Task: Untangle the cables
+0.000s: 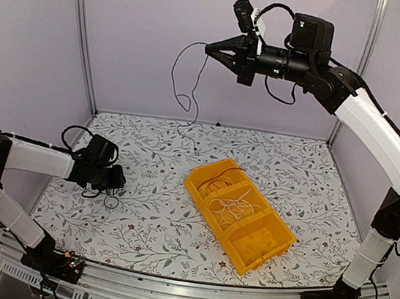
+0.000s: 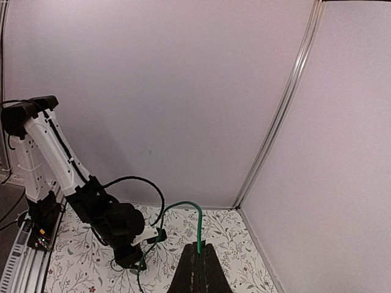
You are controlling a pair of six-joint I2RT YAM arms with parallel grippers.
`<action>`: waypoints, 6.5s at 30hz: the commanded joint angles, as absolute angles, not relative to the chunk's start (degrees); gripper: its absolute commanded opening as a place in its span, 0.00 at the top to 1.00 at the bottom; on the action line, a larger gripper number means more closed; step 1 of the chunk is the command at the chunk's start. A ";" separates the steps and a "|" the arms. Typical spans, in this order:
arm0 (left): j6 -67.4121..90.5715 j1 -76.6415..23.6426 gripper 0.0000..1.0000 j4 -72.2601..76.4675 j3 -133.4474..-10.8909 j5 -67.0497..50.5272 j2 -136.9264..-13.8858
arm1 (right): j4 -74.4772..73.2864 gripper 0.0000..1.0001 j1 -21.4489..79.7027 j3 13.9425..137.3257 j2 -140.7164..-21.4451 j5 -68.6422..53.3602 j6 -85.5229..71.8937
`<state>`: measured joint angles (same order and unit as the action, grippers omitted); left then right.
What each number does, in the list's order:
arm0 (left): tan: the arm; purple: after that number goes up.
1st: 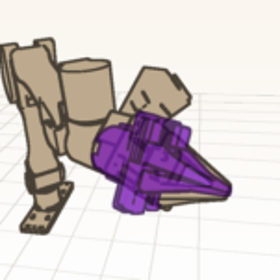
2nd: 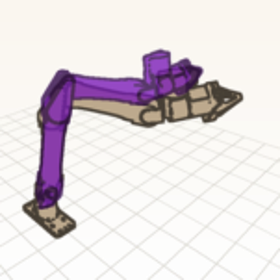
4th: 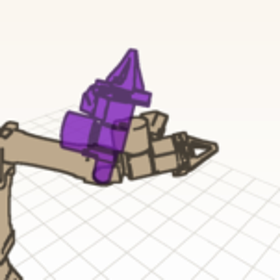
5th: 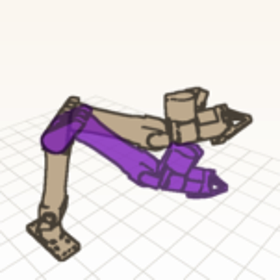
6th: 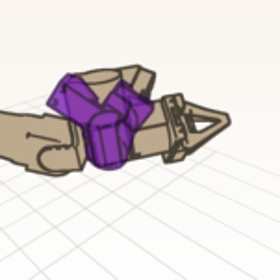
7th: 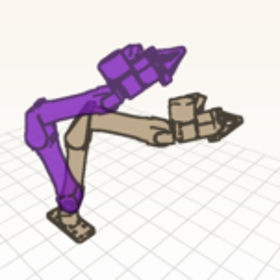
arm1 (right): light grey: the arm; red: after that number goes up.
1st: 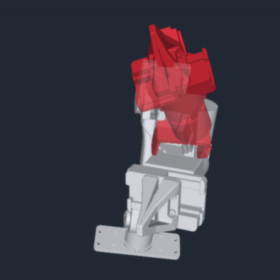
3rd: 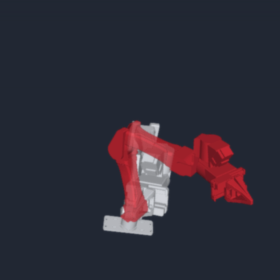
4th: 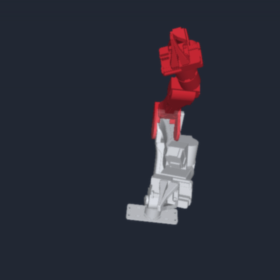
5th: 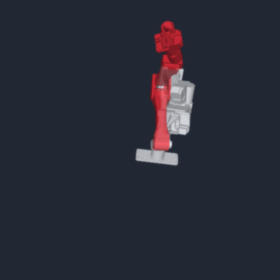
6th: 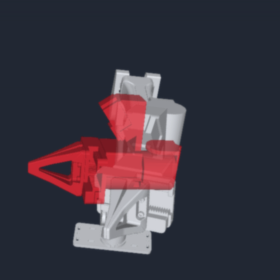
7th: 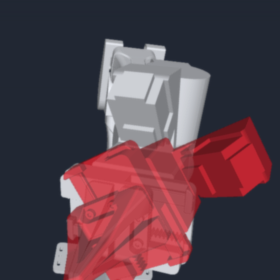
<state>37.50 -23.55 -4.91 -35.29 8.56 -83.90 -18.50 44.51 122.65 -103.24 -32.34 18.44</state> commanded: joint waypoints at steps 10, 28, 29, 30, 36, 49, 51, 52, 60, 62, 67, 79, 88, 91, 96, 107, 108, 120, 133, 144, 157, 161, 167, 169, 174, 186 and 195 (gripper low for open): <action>35.11 -22.99 0.58 -10.70 -41.71 8.50 -83.54 | -31.52 1.00 44.12 107.70 -84.36 -31.02 27.42; 32.54 -22.01 0.59 -7.40 -40.87 10.91 -86.91 | -46.57 1.00 44.12 102.44 -71.09 -27.78 23.47; 32.24 -21.91 0.59 -7.35 -40.87 10.98 -87.11 | -47.45 1.00 44.12 102.29 -70.40 -27.54 23.18; 32.00 -21.91 0.59 -7.36 -40.87 11.03 -87.36 | -48.37 1.00 44.12 102.14 -69.49 -27.51 23.00; 30.43 -21.43 0.59 -7.26 -40.97 11.48 -88.54 | -52.33 1.00 44.12 100.32 -65.32 -28.19 22.88; 30.05 -20.76 0.59 -8.83 -40.93 11.62 -88.24 | -55.67 1.00 44.12 85.39 -55.56 -26.76 25.24; 29.99 -20.80 0.59 -8.87 -40.52 11.69 -87.68 | -54.89 1.00 44.12 82.12 -53.59 -25.14 25.31; 29.84 -20.78 0.59 -8.88 -40.28 11.78 -87.45 | -54.67 1.00 44.12 80.81 -53.17 -24.35 25.19; 30.84 -20.80 0.59 -8.22 -38.40 11.27 -86.31 | -55.57 1.00 44.12 71.41 -51.45 -21.74 28.59; 31.10 -20.82 0.59 -8.04 -38.04 11.10 -86.21 | -55.59 1.00 44.12 69.58 -51.38 -21.94 30.05; 31.44 -20.78 0.59 -7.93 -37.50 10.80 -85.84 | -54.79 1.00 44.12 64.90 -51.57 -20.73 32.65; 32.04 -20.82 0.60 -7.16 -35.63 9.32 -82.74 | -47.37 1.00 43.68 53.84 -55.35 -12.98 32.71; 31.59 -20.83 0.61 -5.98 -34.03 8.93 -82.12 | -47.14 1.00 43.51 61.45 -62.36 -15.58 33.13; 31.14 -20.79 0.61 -5.08 -33.60 9.14 -82.57 | -48.26 1.00 43.51 64.63 -62.77 -16.17 34.60; 31.62 -20.78 0.61 -3.38 -33.15 8.82 -83.53 | -49.79 1.00 43.53 64.59 -63.67 -14.15 36.18; 31.02 -20.81 0.61 -3.54 -33.27 8.69 -83.39 | -42.66 1.00 43.51 50.93 -61.51 -9.40 41.44; 30.86 -20.77 0.61 -3.78 -33.42 8.75 -83.26 | -42.56 1.00 43.51 50.06 -61.63 -9.93 41.60; 30.13 -20.82 0.68 -5.63 -34.89 6.48 -80.33 | -38.96 1.00 43.51 44.67 -71.12 -15.92 43.48; 30.18 -20.83 0.79 -4.77 -33.41 1.76 -72.27 | -45.75 0.83 43.32 56.29 -83.92 -24.48 45.34; 34.67 -16.78 0.61 -19.34 -41.04 8.66 -68.69 | -58.08 0.48 41.47 73.99 -81.96 -25.05 51.66; 44.50 -8.07 0.63 -32.51 -41.58 11.79 -72.94 | -44.60 0.50 39.81 78.70 -89.19 -28.37 38.55; 43.10 -5.38 0.64 -28.59 -40.39 10.65 -75.68 | -44.33 0.50 39.81 77.95 -89.15 -29.24 37.82; 40.96 -3.19 0.75 -22.95 -40.15 7.04 -83.31 | -44.17 0.50 39.81 77.83 -88.91 -29.27 37.49; 40.29 -3.16 0.81 -21.02 -40.16 6.91 -84.48 | -44.04 0.50 39.81 77.78 -88.86 -29.10 37.36; 37.68 -3.23 1.00 -18.14 -41.59 4.81 -85.72 | -43.25 0.50 39.81 78.61 -89.48 -28.94 37.29; 34.35 -13.44 1.00 -4.15 -47.95 -16.48 -71.68 | -37.78 0.38 40.09 94.69 -101.42 -31.66 26.97; 34.80 -21.15 1.00 -0.92 -56.14 -18.37 -72.17 | -33.88 0.28 43.74 114.12 -112.47 -34.74 22.11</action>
<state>35.11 -18.79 -3.79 -52.71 -16.14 -71.68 -37.87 41.71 106.89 -109.30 -31.53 26.04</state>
